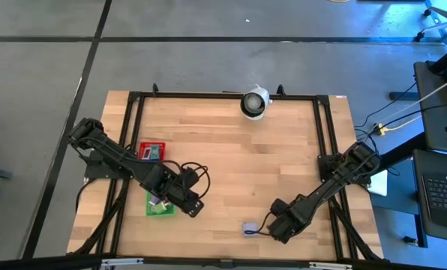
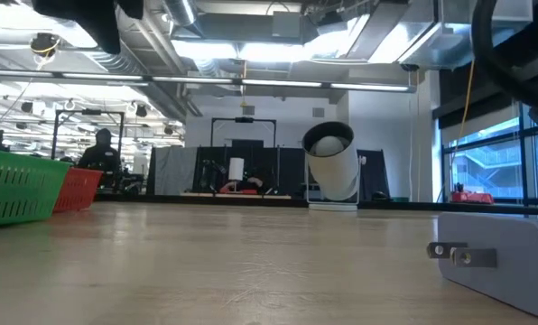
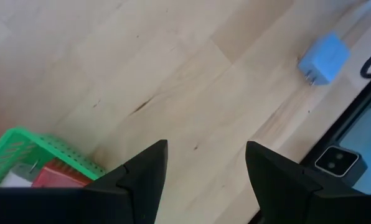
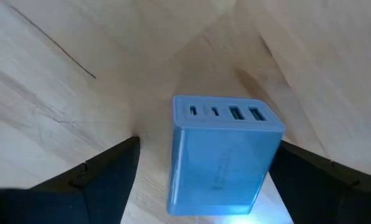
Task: Pick & Place Office items
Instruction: Put the right purple charger adapter into the green bin
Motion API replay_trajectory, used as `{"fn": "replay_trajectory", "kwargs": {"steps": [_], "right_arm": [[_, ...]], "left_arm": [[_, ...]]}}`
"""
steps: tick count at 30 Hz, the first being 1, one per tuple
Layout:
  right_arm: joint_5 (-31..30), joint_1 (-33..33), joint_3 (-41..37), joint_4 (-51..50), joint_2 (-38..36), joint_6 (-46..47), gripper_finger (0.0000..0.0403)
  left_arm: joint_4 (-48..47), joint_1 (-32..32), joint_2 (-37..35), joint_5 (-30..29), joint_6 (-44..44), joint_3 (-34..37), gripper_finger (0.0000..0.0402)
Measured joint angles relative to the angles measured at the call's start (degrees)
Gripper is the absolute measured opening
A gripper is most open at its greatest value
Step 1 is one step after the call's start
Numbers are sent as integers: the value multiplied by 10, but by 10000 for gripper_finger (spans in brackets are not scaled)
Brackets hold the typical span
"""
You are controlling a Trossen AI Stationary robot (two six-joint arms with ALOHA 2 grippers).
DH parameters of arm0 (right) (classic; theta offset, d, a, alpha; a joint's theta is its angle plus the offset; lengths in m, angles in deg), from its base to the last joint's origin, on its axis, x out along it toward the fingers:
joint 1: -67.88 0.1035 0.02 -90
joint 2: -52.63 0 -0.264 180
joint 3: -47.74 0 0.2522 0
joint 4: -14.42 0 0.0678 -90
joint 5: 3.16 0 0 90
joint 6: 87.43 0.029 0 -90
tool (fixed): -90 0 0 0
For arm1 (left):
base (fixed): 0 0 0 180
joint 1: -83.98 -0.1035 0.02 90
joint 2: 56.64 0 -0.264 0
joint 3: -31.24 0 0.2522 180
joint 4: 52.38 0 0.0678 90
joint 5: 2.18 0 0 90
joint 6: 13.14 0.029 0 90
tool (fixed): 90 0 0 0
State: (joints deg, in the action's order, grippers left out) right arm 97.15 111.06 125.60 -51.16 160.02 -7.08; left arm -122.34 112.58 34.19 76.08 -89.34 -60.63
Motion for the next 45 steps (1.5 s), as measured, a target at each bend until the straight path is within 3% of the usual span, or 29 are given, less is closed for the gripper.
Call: {"fn": "replay_trajectory", "kwargs": {"steps": [4,12,17,22,27,32,36,40,45], "right_arm": [[0,0,0,3,0,-2,314],[0,-1,0,11,1,-3,209],[-9,0,-1,8,-6,0,209],[-59,-5,-2,6,-53,13,209],[-176,-24,-2,8,-136,30,209],[-375,-48,-2,56,-234,17,212],[-521,-60,-1,140,-304,-64,213],[-576,-73,-1,237,-356,-194,214],[-574,-93,0,338,-390,-342,214]], "left_arm": [[11,2,0,-17,-1,0,212],[12,1,0,-63,-1,0,212],[12,1,0,-68,-1,0,212],[12,1,0,-96,-3,0,212],[12,1,0,-145,-12,0,212],[31,1,0,-201,-12,0,212],[62,1,0,-249,17,0,212],[111,1,0,-284,103,0,212],[194,1,0,-348,220,0,213]]}}
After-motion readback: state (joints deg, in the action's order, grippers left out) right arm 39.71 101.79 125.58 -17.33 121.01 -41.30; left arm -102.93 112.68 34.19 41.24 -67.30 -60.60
